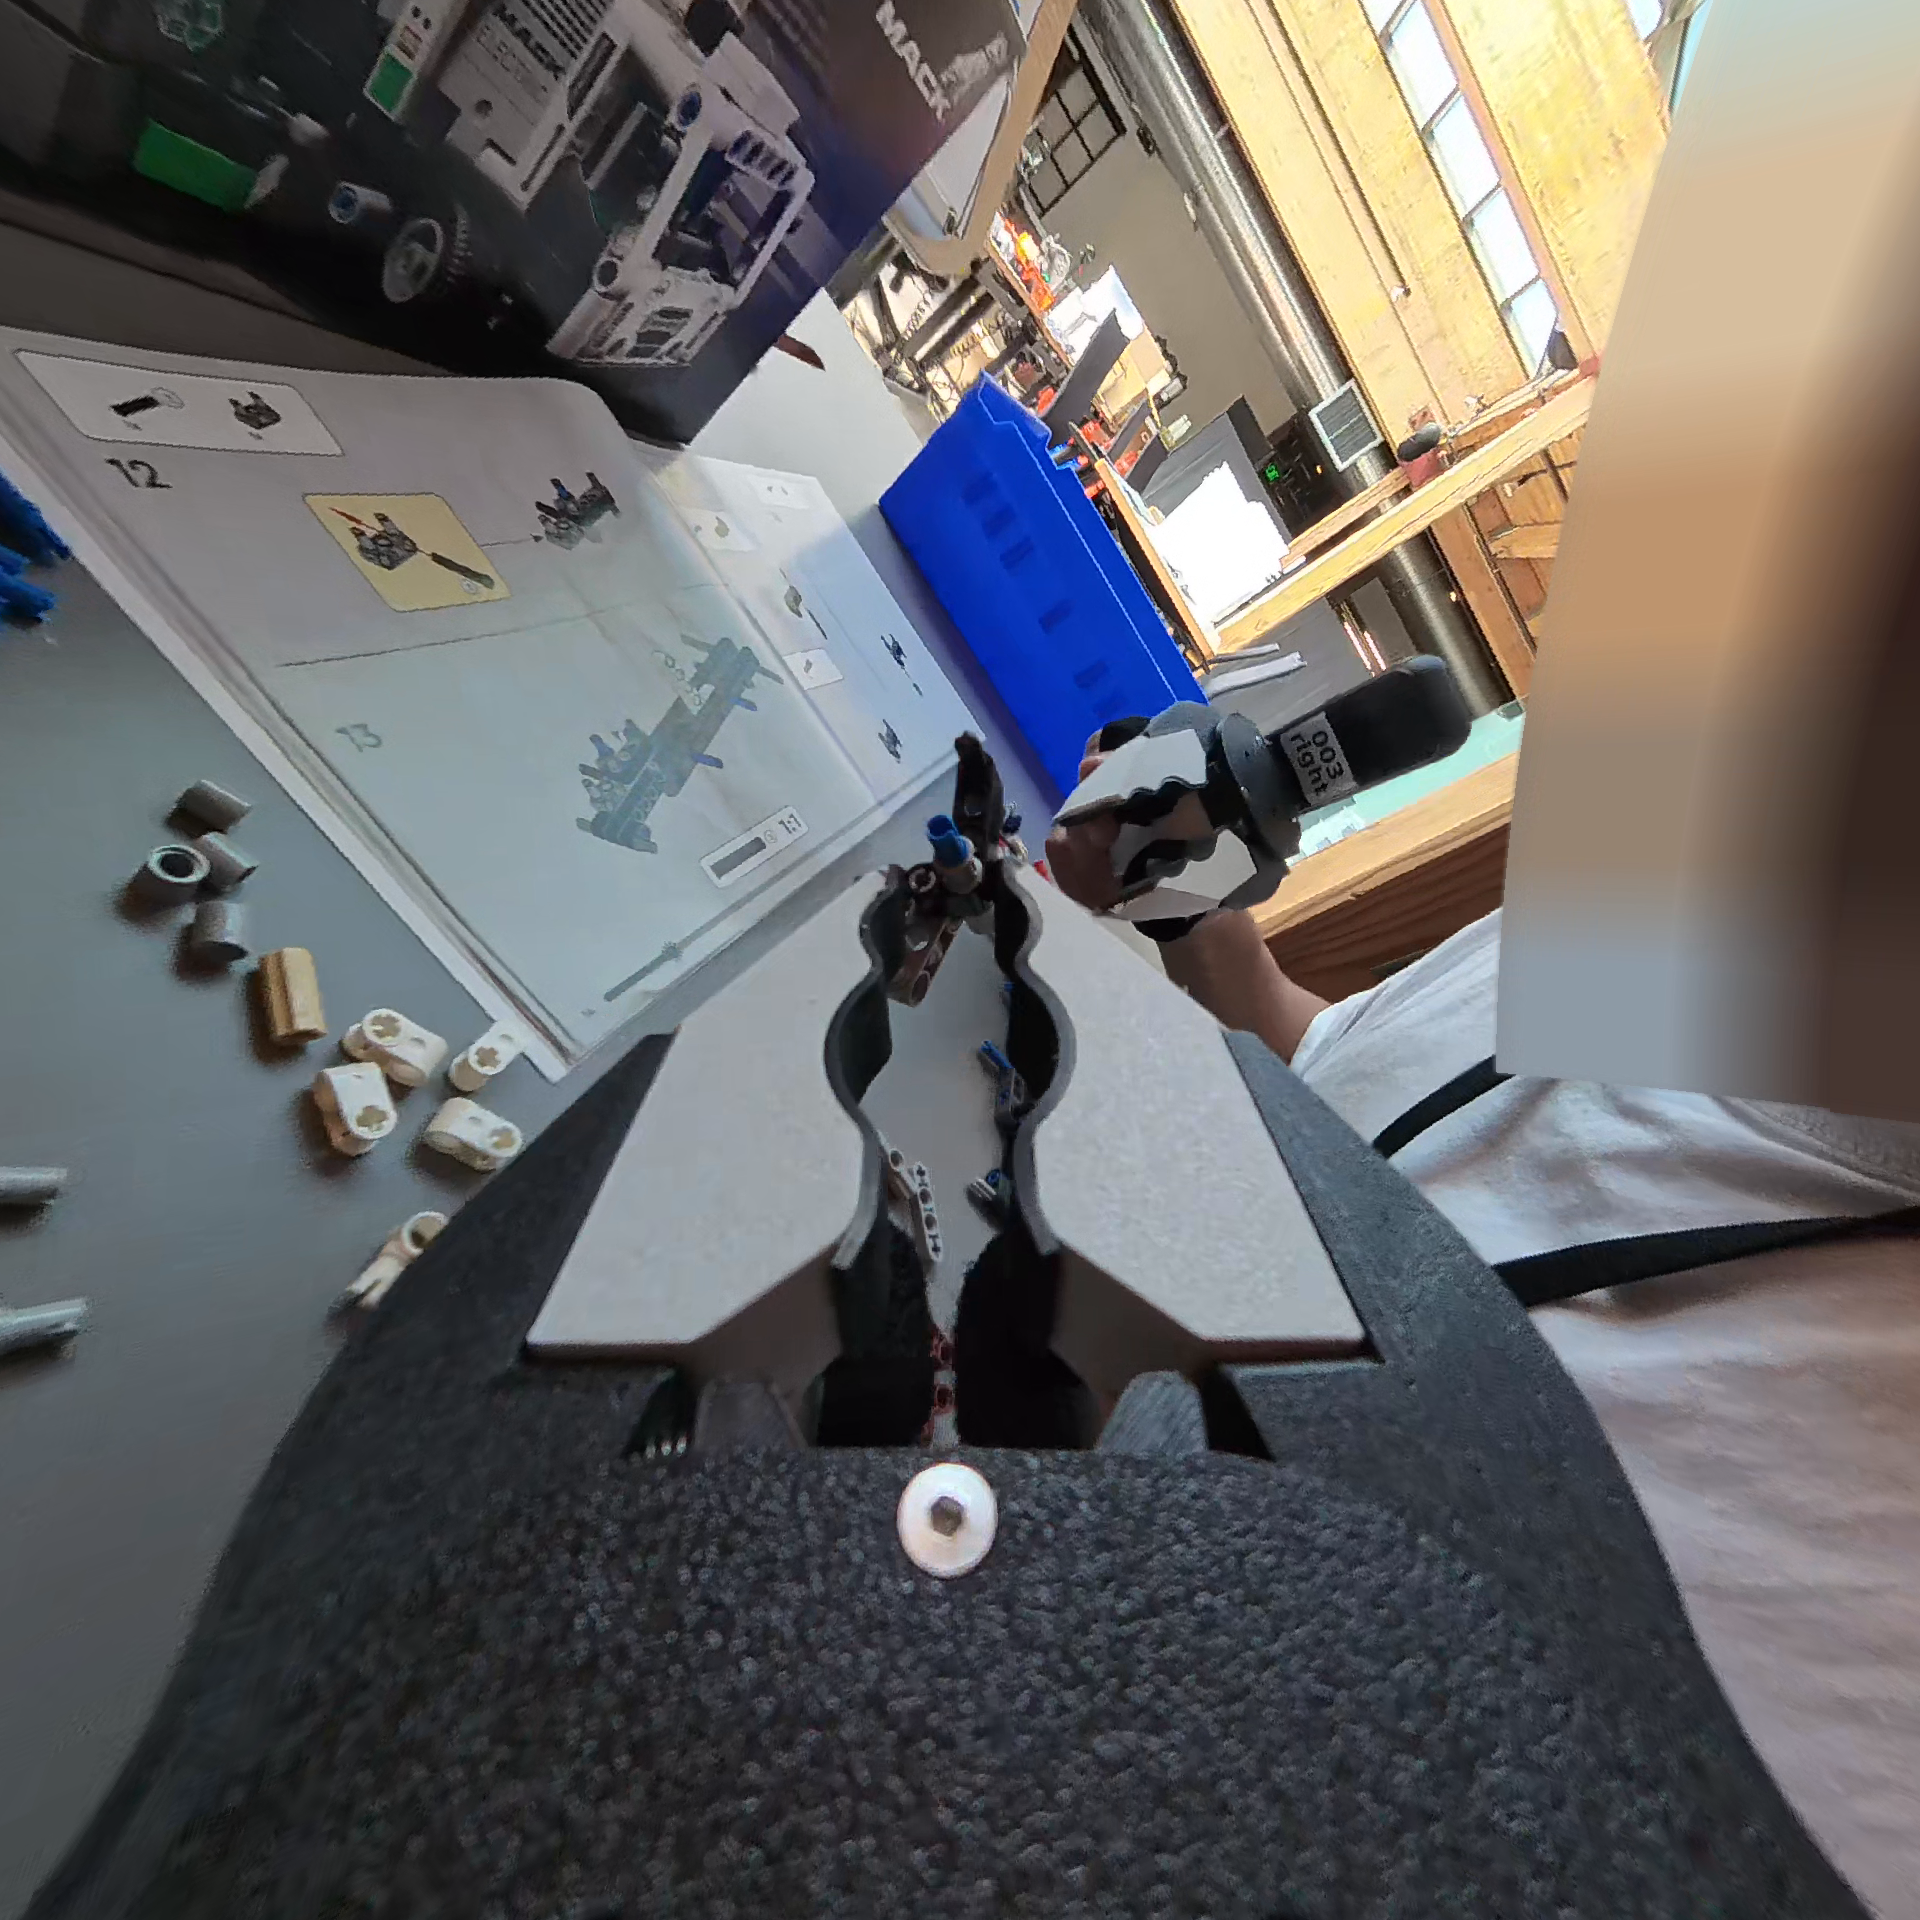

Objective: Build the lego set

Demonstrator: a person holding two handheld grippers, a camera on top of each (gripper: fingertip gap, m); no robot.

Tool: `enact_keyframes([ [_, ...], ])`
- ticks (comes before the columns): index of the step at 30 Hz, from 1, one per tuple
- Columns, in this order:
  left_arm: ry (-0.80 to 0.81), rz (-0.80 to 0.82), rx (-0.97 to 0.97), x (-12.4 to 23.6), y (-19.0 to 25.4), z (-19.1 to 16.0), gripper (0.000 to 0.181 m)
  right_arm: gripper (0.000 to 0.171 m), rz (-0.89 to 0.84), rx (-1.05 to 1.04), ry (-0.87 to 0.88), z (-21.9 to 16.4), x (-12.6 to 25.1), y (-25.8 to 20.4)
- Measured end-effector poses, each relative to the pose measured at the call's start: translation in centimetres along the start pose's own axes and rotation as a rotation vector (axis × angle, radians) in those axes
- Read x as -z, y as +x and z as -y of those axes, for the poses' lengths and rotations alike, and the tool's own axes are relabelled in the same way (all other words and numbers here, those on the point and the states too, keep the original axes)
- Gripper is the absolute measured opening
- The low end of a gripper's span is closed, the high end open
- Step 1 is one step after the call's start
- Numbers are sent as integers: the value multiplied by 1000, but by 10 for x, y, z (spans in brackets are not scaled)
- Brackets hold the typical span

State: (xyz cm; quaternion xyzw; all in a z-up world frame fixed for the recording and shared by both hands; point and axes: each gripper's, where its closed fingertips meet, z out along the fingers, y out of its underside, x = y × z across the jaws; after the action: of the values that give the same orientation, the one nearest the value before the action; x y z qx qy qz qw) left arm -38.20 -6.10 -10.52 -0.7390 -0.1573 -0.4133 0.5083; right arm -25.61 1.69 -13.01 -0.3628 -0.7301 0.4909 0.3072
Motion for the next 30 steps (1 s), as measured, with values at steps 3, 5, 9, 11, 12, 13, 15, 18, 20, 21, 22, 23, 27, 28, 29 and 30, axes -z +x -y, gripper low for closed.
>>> enact_keyframes([
  [3, -42, 11, -71, -5, 6, -6, 14, 30, -23, 28, 9, 2, 1, 2],
  [5, -75, 33, -124, -8, 6, -11, 14, 30, -23, 22, 12, 2, 2, 2],
  [9, -116, 55, -188, -13, 8, -18, 14, 30, -20, 6, 6, 0, 1, 3],
  [11, -130, 72, -212, -14, 7, -20, 14, 30, -19, 8, 2, -1, 1, 3],
  [12, -132, 77, -217, -14, 6, -20, 14, 30, -18, 7, -1, -2, 0, 2],
  [13, -133, 77, -218, -13, 6, -20, 15, 30, -17, 5, -1, -2, 0, 2],
  [15, -130, 78, -214, -13, 5, -20, 14, 30, -18, 2, -3, -3, 0, 3],
  [18, -135, 102, -218, -12, 1, -20, 15, 30, -23, 1, -17, -6, 0, 4],
  [20, -145, 119, -231, -12, -2, -22, 15, 29, -26, 0, -14, -5, 0, 5],
  [21, -146, 118, -234, -13, -1, -22, 15, 29, -25, -1, -10, -5, 0, 5],
  [22, -146, 113, -234, -13, 0, -22, 15, 29, -25, -5, -10, -5, 0, 5],
  [23, -148, 110, -233, -14, 1, -23, 15, 29, -24, -9, -12, -5, 0, 5],
  [27, -147, 116, -230, -13, -1, -22, 15, 28, -28, -10, -18, -7, 0, 6],
  [28, -147, 116, -228, -13, -1, -22, 15, 27, -27, -9, -17, -7, 0, 6],
  [29, -146, 116, -228, -13, -1, -22, 15, 27, -26, -9, -18, -7, 0, 6],
  [30, -146, 116, -229, -13, -1, -23, 15, 27, -28, -8, -19, -7, 0, 6],
])
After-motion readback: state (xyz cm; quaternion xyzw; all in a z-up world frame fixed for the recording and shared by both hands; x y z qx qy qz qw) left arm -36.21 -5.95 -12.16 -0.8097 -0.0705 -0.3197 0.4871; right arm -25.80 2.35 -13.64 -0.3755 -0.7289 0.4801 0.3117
